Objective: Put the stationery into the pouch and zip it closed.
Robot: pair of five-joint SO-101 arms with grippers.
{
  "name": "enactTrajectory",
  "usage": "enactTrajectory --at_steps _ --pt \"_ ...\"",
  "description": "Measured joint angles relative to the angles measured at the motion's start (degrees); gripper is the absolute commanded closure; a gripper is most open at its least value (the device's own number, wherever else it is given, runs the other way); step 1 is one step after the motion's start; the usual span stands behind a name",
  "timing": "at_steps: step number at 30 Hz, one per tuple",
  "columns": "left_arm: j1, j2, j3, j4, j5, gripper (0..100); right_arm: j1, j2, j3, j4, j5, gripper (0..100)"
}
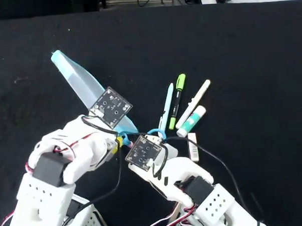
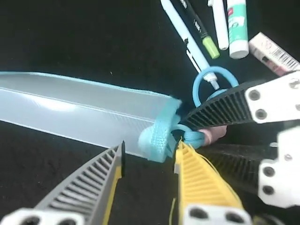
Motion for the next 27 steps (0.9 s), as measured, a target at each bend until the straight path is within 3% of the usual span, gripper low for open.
enactTrajectory --at_steps 20,25,27 --pt "0.18 -0.35 8.44 -12.75 -0.26 82 0.18 0.00 0.00 0.00 -0.09 98.8" --pt "0.00 -0.35 8.53 -12.75 -0.26 97 0.18 0.00 0.00 0.00 -0.18 98.8" --pt "0.09 -0.35 8.53 -12.75 -0.26 96 0.26 0.00 0.00 0.00 -0.18 98.8"
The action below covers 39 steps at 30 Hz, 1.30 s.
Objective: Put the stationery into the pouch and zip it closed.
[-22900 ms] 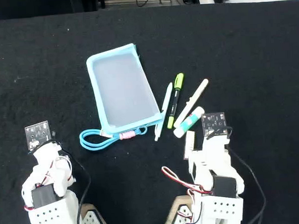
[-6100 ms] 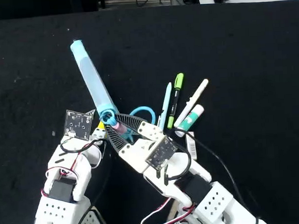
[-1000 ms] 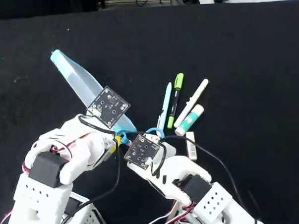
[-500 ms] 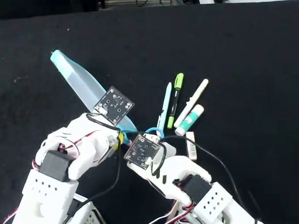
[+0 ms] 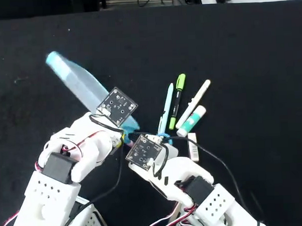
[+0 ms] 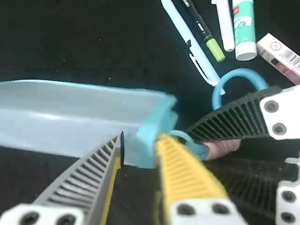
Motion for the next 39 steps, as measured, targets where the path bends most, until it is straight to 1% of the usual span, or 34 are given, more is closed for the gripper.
enactTrajectory --at_steps 5,11,15,19,21,24,27,30,33,39 --pt "0.00 0.09 0.00 0.00 0.00 97 0.18 0.00 0.00 -0.62 0.00 98.8" --pt "0.00 0.26 -0.70 0.00 0.00 97 6.86 0.00 0.00 -0.79 0.09 98.8" --pt "0.00 0.62 -2.29 0.00 0.00 97 9.32 0.00 0.00 -2.90 0.09 98.8" --pt "-2.73 0.62 -4.22 0.00 0.09 97 10.81 0.00 -0.09 -4.40 -0.09 98.8" --pt "-4.48 0.62 -5.19 0.00 0.35 97 12.13 0.00 -0.09 -4.66 -2.11 98.8" --pt "-7.12 0.62 -6.68 0.00 3.43 97 14.15 0.00 -0.18 -4.66 -5.19 98.8" --pt "-8.26 0.62 -7.21 0.00 6.07 97 14.42 0.00 -0.18 -4.48 -5.27 98.8" --pt "-8.53 -0.79 -7.30 0.00 6.68 97 14.42 0.00 -0.70 -4.40 -4.31 98.8" --pt "-8.53 -4.75 -7.30 0.00 6.86 97 14.51 0.00 -4.57 -1.58 -4.31 98.8" --pt "-9.58 -16.26 -7.30 2.37 7.03 97 14.51 0.00 -18.02 9.67 -3.87 98.8"
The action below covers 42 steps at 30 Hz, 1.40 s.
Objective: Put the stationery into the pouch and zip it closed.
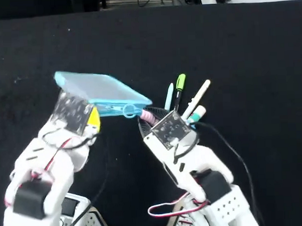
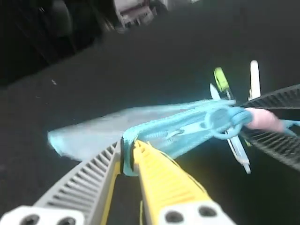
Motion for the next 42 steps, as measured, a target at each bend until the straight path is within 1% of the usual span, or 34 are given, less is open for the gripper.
enactTrajectory --at_steps 5,7,11,14,17,19,20,23,28,34,39,40,42 --pt "-0.44 -6.07 -0.09 0.35 0.00 97 -0.18 0.00 -7.47 1.32 0.00 98.8" --pt "-1.41 -6.15 -0.09 0.44 0.00 97 -1.76 0.09 -8.18 1.32 0.00 98.8" --pt "-7.56 -5.19 -0.09 0.44 0.35 97 -5.80 4.22 -9.41 0.53 0.00 98.8" --pt "-12.48 -2.73 -0.09 0.53 2.11 96 -6.24 9.85 -11.43 -1.67 0.97 98.8" --pt "-14.77 0.79 -1.67 1.41 2.55 89 -6.24 15.91 -14.77 -2.55 3.87 98.8" --pt "-15.30 3.78 -3.43 4.31 2.55 84 -6.33 18.90 -15.65 -2.90 4.66 98.8" --pt "-15.65 5.36 -4.31 5.19 2.73 83 -6.07 20.13 -15.74 -2.99 4.75 98.8" --pt "-16.53 10.90 -7.21 8.79 2.73 83 -5.98 22.33 -15.56 -2.99 5.10 98.8" --pt "-16.18 18.64 -12.13 12.48 2.73 83 -6.07 20.04 -13.80 -3.08 5.10 98.8" --pt "-16.18 26.46 -13.36 13.01 2.73 83 -6.15 13.36 -10.73 -3.08 5.19 98.8" --pt "-16.18 27.34 -13.63 13.01 2.73 84 -6.15 10.64 -8.00 -3.08 5.19 98.8" --pt "-16.18 27.34 -13.63 12.84 2.73 85 -6.15 10.64 -7.74 -3.08 5.19 98.8" --pt "-16.18 27.43 -13.63 11.96 2.64 94 -6.15 10.55 -7.47 -3.08 5.19 98.8"
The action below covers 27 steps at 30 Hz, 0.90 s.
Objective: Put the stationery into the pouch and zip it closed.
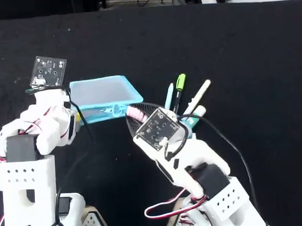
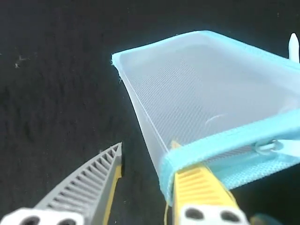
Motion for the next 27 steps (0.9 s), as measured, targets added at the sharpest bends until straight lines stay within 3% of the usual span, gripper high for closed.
enactTrajectory --at_steps 1,6,10,19,27 --pt "0.00 0.00 0.00 -0.18 0.00 98 0.00 -0.26 0.09 0.00 0.00 98.8" --pt "0.09 0.00 0.00 -1.93 0.00 97 0.44 -0.62 0.09 0.00 0.26 98.8" --pt "-3.69 -0.26 1.23 -5.71 0.00 97 5.36 -0.79 0.09 0.00 0.26 98.8" --pt "-6.68 -11.78 19.96 -20.75 7.82 97 6.59 -0.79 4.31 -4.92 0.26 98.8" --pt "-6.86 -27.43 30.07 -22.68 8.44 97 6.95 -0.79 6.24 -9.05 0.26 98.8"
